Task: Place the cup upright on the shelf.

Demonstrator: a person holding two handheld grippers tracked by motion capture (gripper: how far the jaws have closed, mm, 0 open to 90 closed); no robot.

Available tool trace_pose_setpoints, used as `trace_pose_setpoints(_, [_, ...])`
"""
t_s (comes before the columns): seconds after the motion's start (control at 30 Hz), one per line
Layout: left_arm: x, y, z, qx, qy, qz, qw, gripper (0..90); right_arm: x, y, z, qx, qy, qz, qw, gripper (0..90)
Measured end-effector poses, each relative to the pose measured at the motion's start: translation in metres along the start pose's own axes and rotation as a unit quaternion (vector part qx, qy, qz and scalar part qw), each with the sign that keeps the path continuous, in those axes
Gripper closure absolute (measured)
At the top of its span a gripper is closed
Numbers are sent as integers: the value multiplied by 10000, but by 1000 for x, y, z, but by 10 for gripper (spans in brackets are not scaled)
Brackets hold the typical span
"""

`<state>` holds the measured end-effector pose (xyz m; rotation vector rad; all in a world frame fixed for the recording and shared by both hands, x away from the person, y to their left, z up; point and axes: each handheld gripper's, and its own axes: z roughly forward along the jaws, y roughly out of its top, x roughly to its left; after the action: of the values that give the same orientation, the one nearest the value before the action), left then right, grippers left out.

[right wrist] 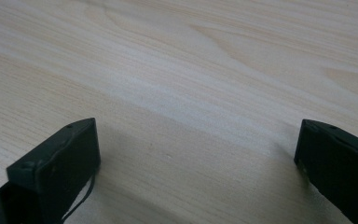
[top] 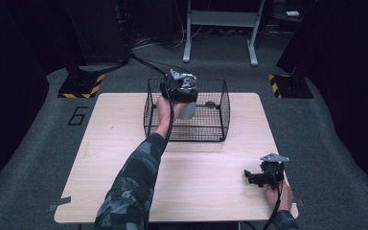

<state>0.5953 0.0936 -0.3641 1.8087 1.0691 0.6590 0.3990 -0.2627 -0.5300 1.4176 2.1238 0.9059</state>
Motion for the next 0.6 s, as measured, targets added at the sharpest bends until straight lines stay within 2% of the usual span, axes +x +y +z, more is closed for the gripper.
trace_pose_setpoints(0.27, [4,-9,11,92,84,-159,9998,38,0,0,0,2,0,9,10000,0])
trace_pose_setpoints(0.6, [-9,-22,29,244,97,-211,9994,38,0,0,0,6,22,-22,10000,0])
